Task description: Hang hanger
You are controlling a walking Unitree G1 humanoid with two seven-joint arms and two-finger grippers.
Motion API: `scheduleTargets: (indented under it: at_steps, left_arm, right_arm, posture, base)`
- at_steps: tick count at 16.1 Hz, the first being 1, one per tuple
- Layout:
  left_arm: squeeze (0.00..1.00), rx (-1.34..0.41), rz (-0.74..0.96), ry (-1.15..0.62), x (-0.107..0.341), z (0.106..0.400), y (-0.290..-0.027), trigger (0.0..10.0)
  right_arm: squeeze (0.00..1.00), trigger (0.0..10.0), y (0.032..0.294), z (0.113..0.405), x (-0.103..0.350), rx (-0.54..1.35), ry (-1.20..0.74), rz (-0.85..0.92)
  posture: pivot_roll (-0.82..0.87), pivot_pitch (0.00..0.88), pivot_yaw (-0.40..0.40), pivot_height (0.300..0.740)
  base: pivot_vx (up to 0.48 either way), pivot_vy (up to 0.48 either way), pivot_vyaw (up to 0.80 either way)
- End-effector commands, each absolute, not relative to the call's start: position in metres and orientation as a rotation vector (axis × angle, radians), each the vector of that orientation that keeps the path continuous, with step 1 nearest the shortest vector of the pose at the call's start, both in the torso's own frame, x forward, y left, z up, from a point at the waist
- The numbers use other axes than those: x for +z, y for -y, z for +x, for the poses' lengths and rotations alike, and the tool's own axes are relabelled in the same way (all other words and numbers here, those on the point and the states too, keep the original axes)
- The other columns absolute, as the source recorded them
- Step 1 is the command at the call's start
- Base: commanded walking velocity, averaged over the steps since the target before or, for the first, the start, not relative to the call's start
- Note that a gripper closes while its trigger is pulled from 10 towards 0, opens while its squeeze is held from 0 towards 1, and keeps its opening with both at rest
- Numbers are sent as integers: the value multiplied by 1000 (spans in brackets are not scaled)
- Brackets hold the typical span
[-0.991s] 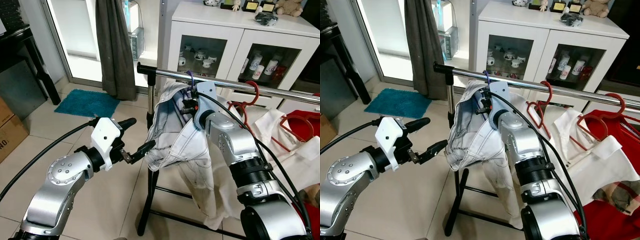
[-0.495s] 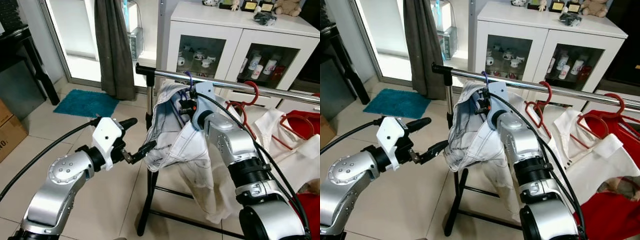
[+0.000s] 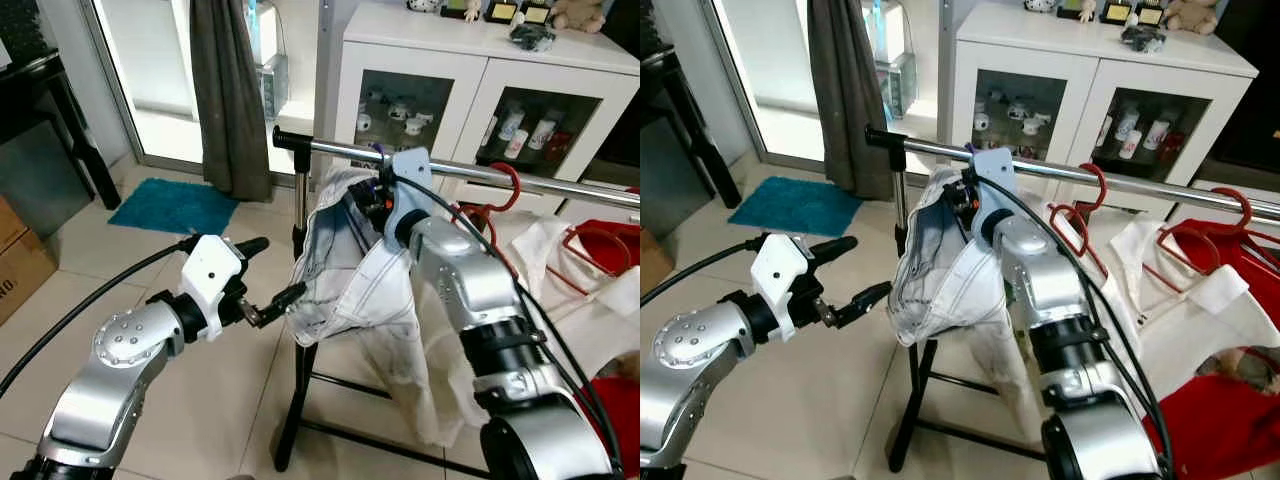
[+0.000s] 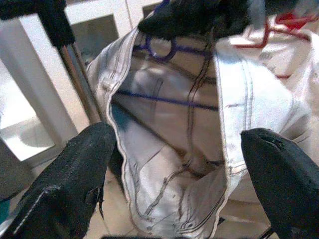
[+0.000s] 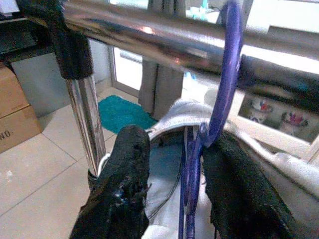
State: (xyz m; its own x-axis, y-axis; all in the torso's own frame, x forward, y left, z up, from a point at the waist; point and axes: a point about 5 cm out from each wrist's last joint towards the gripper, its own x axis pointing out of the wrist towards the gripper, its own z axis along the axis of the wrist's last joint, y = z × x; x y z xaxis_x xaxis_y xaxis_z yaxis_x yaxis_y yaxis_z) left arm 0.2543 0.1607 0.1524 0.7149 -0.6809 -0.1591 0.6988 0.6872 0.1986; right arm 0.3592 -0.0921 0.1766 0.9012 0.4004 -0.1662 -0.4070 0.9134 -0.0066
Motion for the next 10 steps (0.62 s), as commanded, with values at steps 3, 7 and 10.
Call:
scheduleTargets:
  at_steps: [3, 7, 10]
  left_arm:
    - [0, -739, 272, -104, 149, 258, -163, 10000]
    - [0, -673, 247, -73, 151, 264, -164, 10000]
    - [0, -508, 130, -5, 159, 272, -165, 10000]
  right_arm:
    - [1000, 10000, 100, 347, 190, 436, -166, -4]
    - [0, 10000, 100, 313, 207, 637, -136, 29]
    - [0, 10000, 111, 292, 218, 654, -44, 48]
  posture:
    - [-10, 0, -7, 740]
    - [-25, 0, 9, 740]
    - [-36, 0, 3, 740]
  base:
    - [0, 0, 0]
    - [0, 0, 0]
    - [0, 0, 0]
